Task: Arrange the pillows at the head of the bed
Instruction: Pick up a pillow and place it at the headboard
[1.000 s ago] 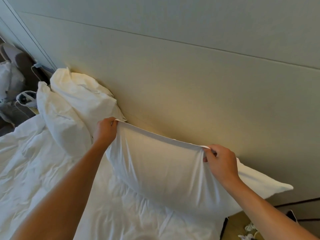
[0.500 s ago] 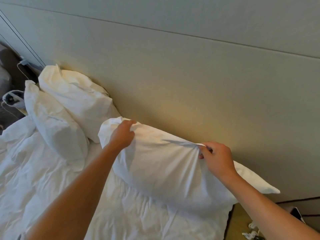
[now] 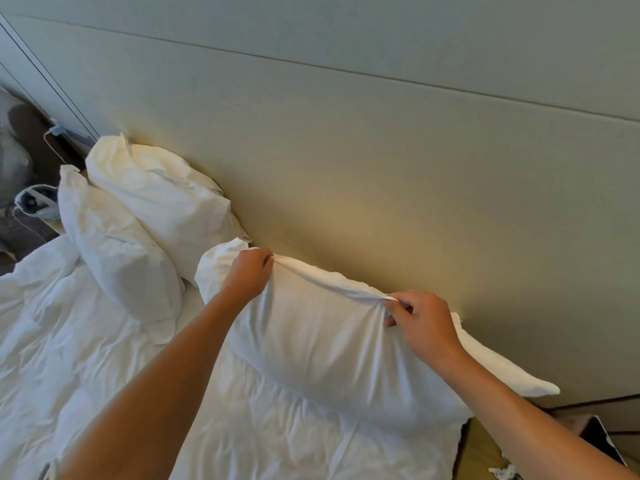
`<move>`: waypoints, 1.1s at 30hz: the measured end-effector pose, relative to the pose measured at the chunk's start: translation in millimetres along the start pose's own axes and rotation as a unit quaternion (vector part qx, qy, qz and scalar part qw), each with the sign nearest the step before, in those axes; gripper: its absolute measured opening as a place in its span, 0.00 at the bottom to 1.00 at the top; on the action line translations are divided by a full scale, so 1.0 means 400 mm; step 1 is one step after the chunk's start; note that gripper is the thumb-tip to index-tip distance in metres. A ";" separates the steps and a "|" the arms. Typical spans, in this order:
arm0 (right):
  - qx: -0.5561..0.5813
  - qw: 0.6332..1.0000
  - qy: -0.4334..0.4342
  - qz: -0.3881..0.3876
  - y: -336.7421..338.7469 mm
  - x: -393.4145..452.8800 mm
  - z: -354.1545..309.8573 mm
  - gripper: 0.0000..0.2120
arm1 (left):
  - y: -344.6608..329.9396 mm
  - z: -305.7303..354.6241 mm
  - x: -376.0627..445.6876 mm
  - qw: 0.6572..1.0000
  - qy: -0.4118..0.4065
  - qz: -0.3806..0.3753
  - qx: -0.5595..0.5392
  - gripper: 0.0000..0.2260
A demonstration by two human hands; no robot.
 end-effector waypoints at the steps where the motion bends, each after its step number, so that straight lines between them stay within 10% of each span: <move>1: 0.003 1.000 0.005 -0.005 -0.011 0.002 -0.018 0.16 | 0.028 -0.016 0.008 1.000 0.010 0.014 -0.003 0.13; 16: 0.075 0.995 -0.007 0.071 -0.001 0.163 -0.147 0.17 | 0.225 0.022 0.188 0.978 0.047 0.185 -0.083 0.12; 22: -0.120 0.993 0.006 0.010 -0.088 0.217 0.005 0.10 | -0.118 0.086 0.061 0.989 0.099 0.010 -0.107 0.27; 26: -0.264 0.961 0.052 -0.056 -0.126 0.147 0.138 0.29 | -0.316 0.051 -0.127 0.971 0.194 -0.085 -0.115 0.37; 33: -0.352 0.933 0.031 -0.064 -0.076 0.082 0.289 0.35 | -0.435 0.100 -0.326 0.942 0.279 -0.117 -0.147 0.43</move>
Point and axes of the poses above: each hand's wrist, its own x-axis towards the middle knuckle, its own y-axis out of the back of the hand, z = x × y, the point moved 10 cm from there along x, towards the middle knuckle, and after that the axes turned 12 degrees about z, right-handed, at the moved point
